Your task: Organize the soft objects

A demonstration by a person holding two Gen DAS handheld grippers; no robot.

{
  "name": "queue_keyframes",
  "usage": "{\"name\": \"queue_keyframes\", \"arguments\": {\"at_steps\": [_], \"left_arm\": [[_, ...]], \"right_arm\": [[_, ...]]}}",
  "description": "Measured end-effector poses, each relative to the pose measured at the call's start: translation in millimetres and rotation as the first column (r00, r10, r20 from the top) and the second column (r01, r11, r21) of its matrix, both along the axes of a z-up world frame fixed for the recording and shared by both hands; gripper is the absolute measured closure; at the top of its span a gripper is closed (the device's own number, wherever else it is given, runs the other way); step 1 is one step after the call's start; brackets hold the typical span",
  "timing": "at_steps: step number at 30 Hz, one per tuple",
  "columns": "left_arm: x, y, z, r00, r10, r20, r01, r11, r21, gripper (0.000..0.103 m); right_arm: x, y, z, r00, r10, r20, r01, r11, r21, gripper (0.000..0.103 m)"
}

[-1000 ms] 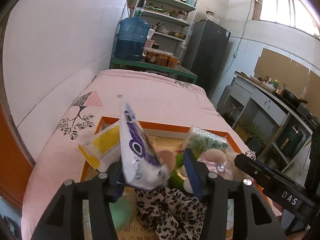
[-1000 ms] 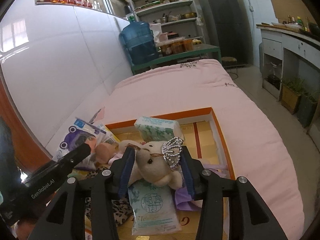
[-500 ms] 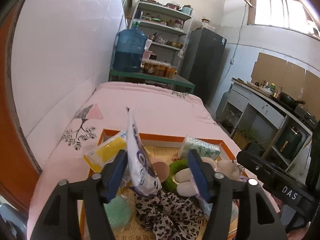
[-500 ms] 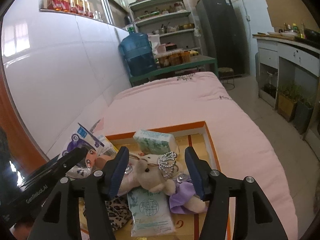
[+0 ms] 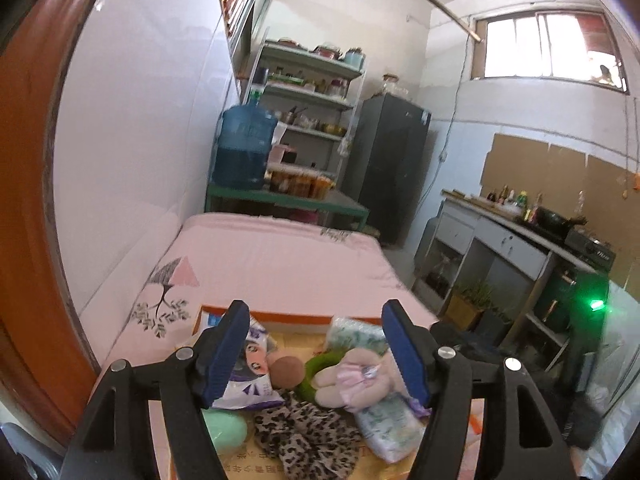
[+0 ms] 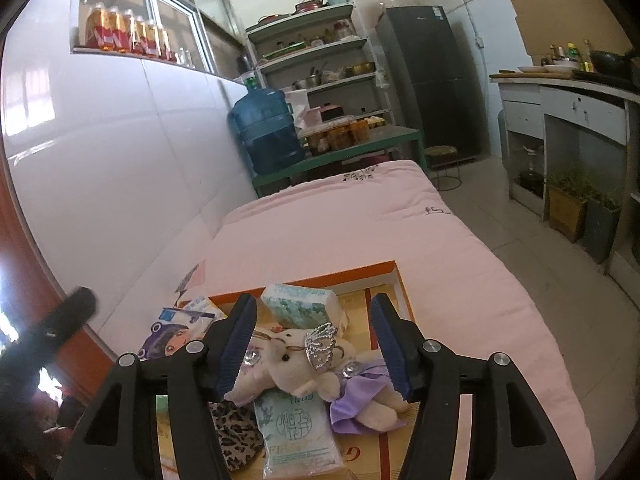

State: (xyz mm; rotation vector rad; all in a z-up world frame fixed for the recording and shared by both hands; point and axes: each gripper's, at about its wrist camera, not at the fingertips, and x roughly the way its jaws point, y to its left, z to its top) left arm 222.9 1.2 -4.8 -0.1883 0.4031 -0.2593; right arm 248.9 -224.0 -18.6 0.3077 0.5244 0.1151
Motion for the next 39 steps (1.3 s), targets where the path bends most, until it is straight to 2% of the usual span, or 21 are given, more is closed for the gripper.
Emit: {"name": "queue_keyframes", "arguments": {"at_steps": [3, 8, 15, 21, 31, 36, 39], "left_arm": [[-14, -2, 14, 0.999, -0.011, 0.037, 0.011, 1.000, -0.013, 0.035], [-36, -9, 32, 0.995, 0.009, 0.098, -0.012, 0.999, 0.032, 0.035], [-56, -3, 31, 0.996, 0.043, 0.079, -0.047, 0.997, 0.056, 0.035], [-74, 10, 35, 0.994, 0.074, 0.078, -0.079, 0.995, 0.064, 0.035], [-112, 11, 47, 0.991, 0.080, 0.104, -0.088, 0.994, 0.071, 0.035], [-133, 9, 47, 0.992, 0.074, 0.100, -0.082, 0.993, 0.083, 0.035], [-149, 11, 49, 0.994, 0.058, 0.091, -0.064, 0.996, 0.064, 0.035]], "right_arm": [[-2, 0, 2, 1.000, 0.001, 0.004, -0.001, 1.000, 0.005, 0.042], [-6, 6, 6, 1.000, 0.010, 0.015, -0.010, 1.000, -0.005, 0.042], [-20, 20, 26, 0.997, 0.042, 0.061, -0.040, 0.999, -0.026, 0.042], [-35, 32, 45, 0.996, 0.073, 0.057, -0.072, 0.997, -0.021, 0.042], [-107, 31, 70, 0.999, 0.000, 0.039, 0.005, 0.994, -0.111, 0.042], [-145, 24, 77, 0.998, -0.046, 0.036, 0.050, 0.991, -0.122, 0.042], [-167, 22, 79, 0.998, -0.061, 0.033, 0.065, 0.990, -0.127, 0.042]]}}
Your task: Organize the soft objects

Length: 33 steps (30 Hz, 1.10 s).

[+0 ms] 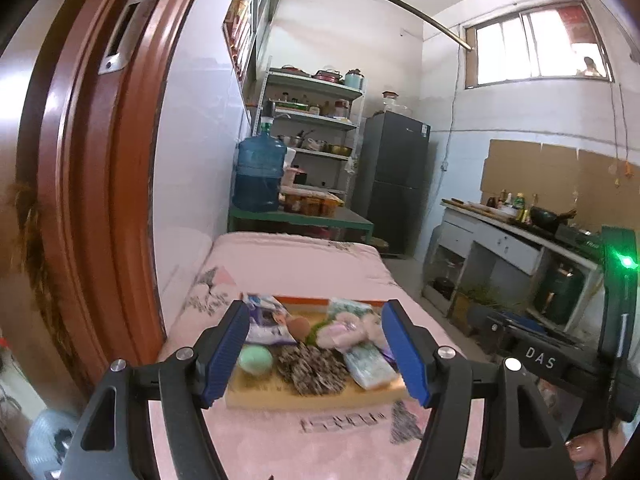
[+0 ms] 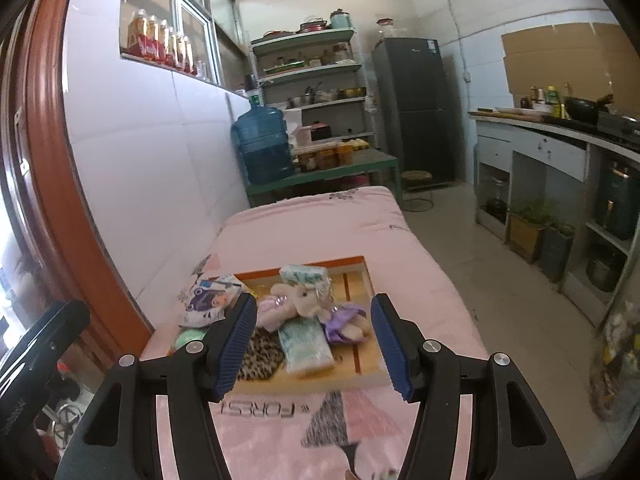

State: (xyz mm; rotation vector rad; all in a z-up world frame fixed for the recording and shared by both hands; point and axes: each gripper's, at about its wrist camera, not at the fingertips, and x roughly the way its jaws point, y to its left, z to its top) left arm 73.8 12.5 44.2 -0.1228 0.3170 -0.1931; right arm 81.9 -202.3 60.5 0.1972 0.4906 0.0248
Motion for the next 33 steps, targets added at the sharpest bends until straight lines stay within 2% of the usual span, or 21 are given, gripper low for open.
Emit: {"name": "queue_keyframes", "arguments": {"at_steps": [7, 14, 18, 23, 28, 33], "left_arm": [[-36, -2, -5, 0.999, -0.004, -0.036, 0.002, 0.999, -0.039, 0.035], [-68, -14, -15, 0.995, 0.088, -0.050, -0.088, 0.996, 0.013, 0.035], [-74, -11, -22, 0.995, 0.054, -0.088, -0.056, 0.998, -0.021, 0.035], [-76, -6, -25, 0.991, 0.091, -0.098, -0.093, 0.995, -0.023, 0.035], [-74, -7, -29, 0.984, 0.138, -0.113, -0.134, 0.990, 0.040, 0.035], [-72, -10, -34, 0.981, 0.146, -0.130, -0.138, 0.988, 0.070, 0.035]], "right_arm": [[-44, 4, -6, 1.000, 0.007, -0.026, -0.007, 1.000, -0.003, 0.042], [-80, 21, 0, 1.000, 0.029, 0.003, -0.029, 0.998, -0.049, 0.042], [-89, 27, 3, 1.000, 0.019, 0.012, -0.017, 0.996, -0.087, 0.042], [-96, 32, 4, 1.000, 0.012, 0.022, -0.009, 0.992, -0.127, 0.042], [-98, 40, -1, 0.999, 0.027, 0.020, -0.024, 0.989, -0.146, 0.042], [-96, 44, -8, 0.999, 0.040, -0.002, -0.040, 0.989, -0.139, 0.042]]}}
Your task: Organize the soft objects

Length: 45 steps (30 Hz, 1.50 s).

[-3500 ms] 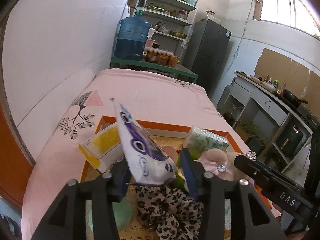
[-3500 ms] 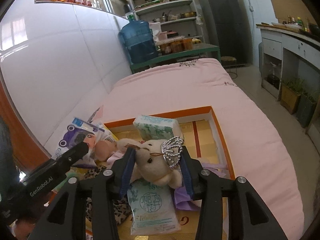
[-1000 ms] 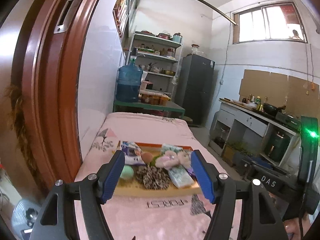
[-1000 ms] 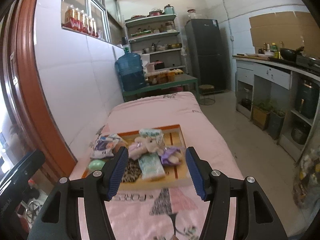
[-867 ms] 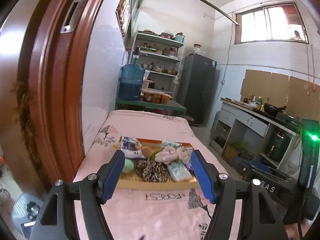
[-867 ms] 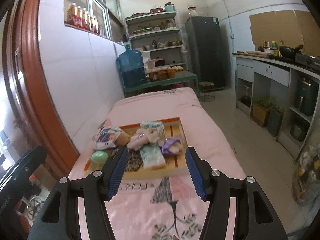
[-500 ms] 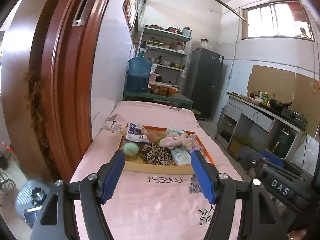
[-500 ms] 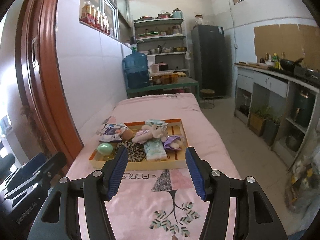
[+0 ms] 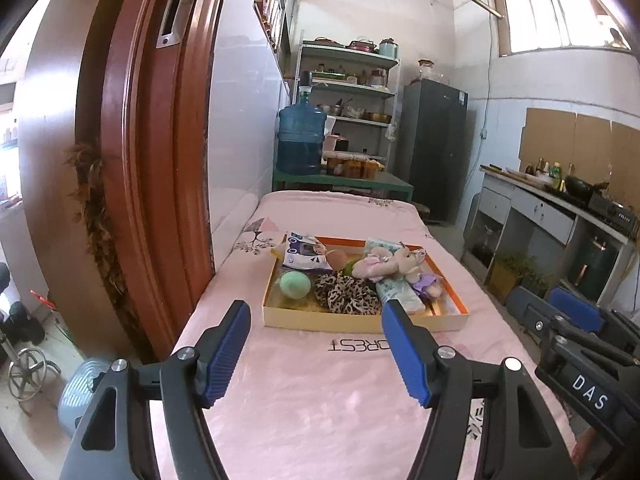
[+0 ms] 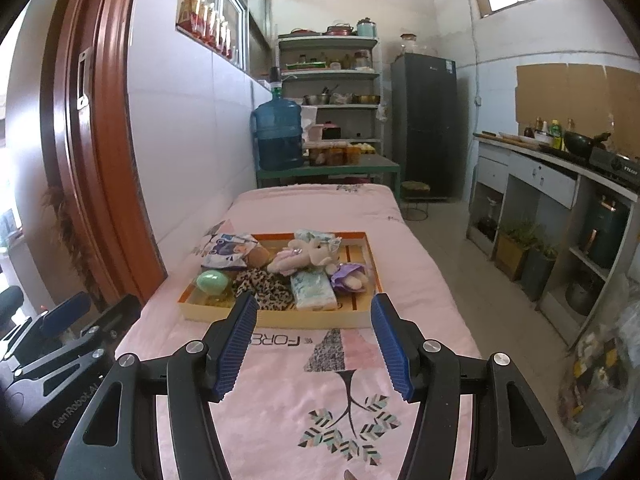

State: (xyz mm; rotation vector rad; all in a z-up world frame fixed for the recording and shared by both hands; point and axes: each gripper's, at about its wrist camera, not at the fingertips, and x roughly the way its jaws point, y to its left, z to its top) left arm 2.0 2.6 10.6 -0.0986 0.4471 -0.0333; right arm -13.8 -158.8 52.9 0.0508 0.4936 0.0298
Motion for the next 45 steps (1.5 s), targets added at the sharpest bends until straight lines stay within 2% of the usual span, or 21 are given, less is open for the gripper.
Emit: {"name": "queue_keyframes", "arguments": {"at_steps": [45], "left_arm": [[7, 2, -8, 1.000, 0.016, -0.011, -0.016, 0.999, 0.028, 0.035]], "right_arm": [[16, 2, -22, 0.997, 0.044, -0.061, -0.043, 0.999, 0.027, 0.042]]}}
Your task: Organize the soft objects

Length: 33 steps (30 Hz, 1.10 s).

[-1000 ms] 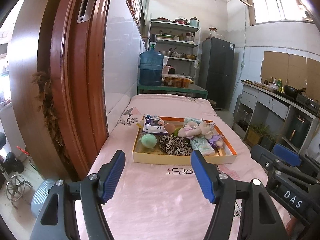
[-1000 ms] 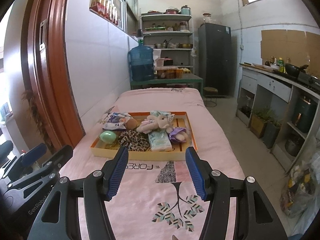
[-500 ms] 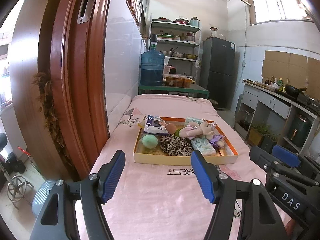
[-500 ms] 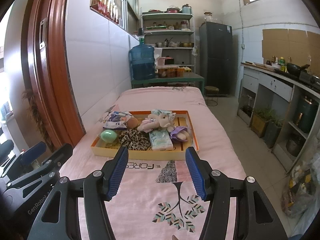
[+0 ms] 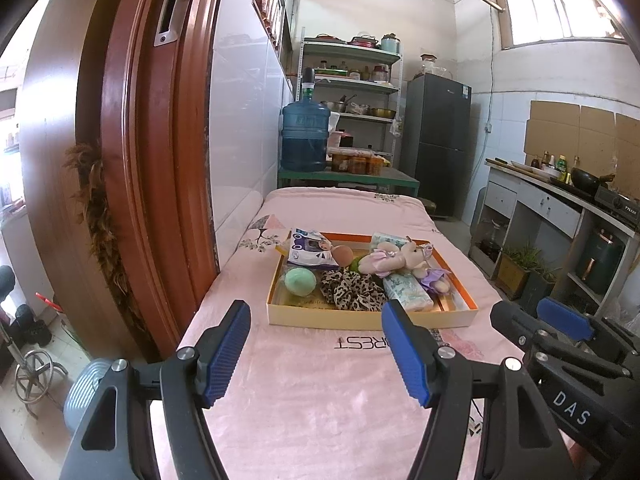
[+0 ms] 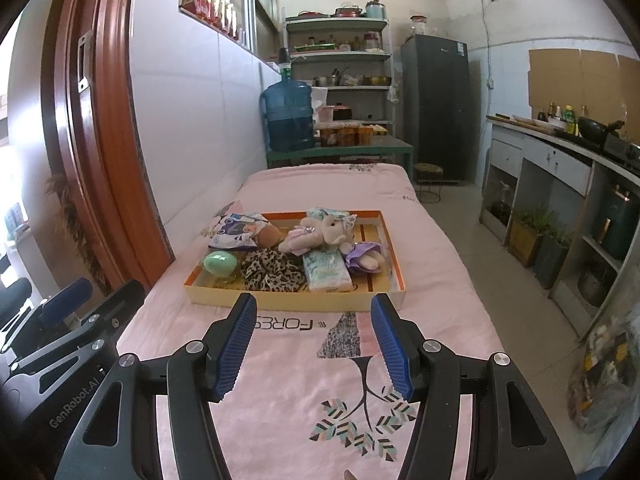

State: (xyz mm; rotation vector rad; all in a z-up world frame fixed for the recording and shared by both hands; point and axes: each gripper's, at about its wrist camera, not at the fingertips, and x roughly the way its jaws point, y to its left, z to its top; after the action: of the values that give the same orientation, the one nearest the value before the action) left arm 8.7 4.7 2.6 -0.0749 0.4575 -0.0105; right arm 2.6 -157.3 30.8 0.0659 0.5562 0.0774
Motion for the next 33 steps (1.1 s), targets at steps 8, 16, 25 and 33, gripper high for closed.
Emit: {"name": "queue_keyframes", "arguments": {"at_steps": [8, 16, 25, 33], "left_arm": [[-0.4, -1.0, 0.6, 1.000, -0.001, 0.000, 0.001, 1.000, 0.000, 0.035], [-0.8, -1.7, -0.9, 1.000, -0.001, -0.002, 0.001, 1.000, 0.002, 0.035], [-0.6, -1.7, -0.6, 1.000, -0.001, -0.003, 0.001, 1.000, 0.001, 0.035], [-0.6, -2.1, 0.1, 1.000, -0.002, -0.004, 0.002, 1.000, 0.001, 0.035]], "right_arm": [[-0.5, -1.1, -1.1, 1.000, 0.000, -0.003, 0.000, 1.000, 0.003, 0.042], [0.5, -1.1, -5.3, 1.000, 0.003, -0.012, -0.003, 1.000, 0.007, 0.042], [0.5, -1.5, -5.8, 1.000, 0.004, -0.014, -0.004, 1.000, 0.008, 0.042], [0.6, -0.9, -5.8, 1.000, 0.005, -0.016, -0.004, 1.000, 0.008, 0.042]]}}
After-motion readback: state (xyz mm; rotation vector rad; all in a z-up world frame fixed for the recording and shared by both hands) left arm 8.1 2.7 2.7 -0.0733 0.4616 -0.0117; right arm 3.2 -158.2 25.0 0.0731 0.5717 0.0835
